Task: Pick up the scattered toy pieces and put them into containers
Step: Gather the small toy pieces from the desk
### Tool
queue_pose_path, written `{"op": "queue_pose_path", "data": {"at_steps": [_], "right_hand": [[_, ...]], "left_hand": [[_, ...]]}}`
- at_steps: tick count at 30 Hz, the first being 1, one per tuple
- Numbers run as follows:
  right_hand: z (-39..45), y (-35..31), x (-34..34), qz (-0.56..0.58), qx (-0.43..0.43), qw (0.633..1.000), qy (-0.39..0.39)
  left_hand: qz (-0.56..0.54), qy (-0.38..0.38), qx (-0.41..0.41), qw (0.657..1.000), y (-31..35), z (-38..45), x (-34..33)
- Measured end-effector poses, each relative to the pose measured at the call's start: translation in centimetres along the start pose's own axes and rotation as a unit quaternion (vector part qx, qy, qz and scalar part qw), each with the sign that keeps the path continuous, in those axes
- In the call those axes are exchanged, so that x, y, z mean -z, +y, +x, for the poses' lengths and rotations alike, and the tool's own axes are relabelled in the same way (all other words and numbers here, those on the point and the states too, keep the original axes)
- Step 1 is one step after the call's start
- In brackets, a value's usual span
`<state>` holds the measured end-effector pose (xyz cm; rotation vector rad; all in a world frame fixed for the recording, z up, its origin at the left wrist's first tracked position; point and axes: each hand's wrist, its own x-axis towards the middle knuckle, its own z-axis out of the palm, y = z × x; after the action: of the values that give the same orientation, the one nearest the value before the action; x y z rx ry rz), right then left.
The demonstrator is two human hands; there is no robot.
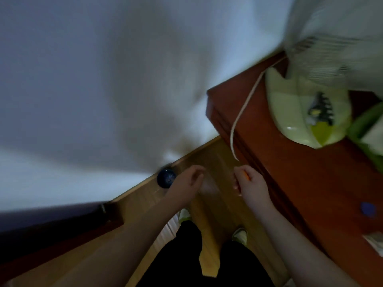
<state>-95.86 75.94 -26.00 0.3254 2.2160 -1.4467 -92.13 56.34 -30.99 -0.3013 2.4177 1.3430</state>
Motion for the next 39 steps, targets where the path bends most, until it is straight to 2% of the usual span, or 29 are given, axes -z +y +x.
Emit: {"op": "queue_pose_path", "data": {"at_steps": [3, 5, 8, 10, 17, 22, 31, 35, 39], "right_hand": [[-2.0, 0.2, 3.6, -0.012, -0.002, 0.998, 0.062], [-3.5, 0.6, 6.0, -0.008, -0.014, 0.995, 0.099], [-6.1, 2.1, 9.5, 0.018, -0.042, 0.988, 0.147], [-7.8, 3.5, 11.6, 0.042, -0.063, 0.981, 0.177], [-13.1, 8.7, 18.1, 0.116, -0.109, 0.956, 0.246], [-16.0, 13.1, 22.5, 0.137, -0.124, 0.947, 0.264], [-17.8, 17.6, 28.6, 0.141, -0.131, 0.955, 0.227], [-17.6, 18.5, 30.0, 0.178, -0.137, 0.942, 0.250], [-17.6, 19.1, 30.9, 0.218, -0.151, 0.926, 0.267]], "left_hand": [[0.065, -0.044, -0.103, 0.992, 4.8, -0.3, -0.5], [0.128, -0.079, -0.185, 0.971, 7.5, -0.3, -1.2], [0.240, -0.107, -0.323, 0.909, 10.9, -0.3, -3.2], [0.298, -0.126, -0.375, 0.868, 12.9, -0.2, -4.9], [0.388, -0.191, -0.417, 0.799, 17.4, -0.6, -12.2], [0.420, -0.222, -0.423, 0.771, 19.1, -1.3, -18.1], [0.455, -0.206, -0.410, 0.763, 23.5, -0.3, -26.0], [0.485, -0.194, -0.390, 0.758, 24.4, 0.8, -27.9], [0.512, -0.196, -0.393, 0.738, 25.0, 1.9, -29.0]]}}
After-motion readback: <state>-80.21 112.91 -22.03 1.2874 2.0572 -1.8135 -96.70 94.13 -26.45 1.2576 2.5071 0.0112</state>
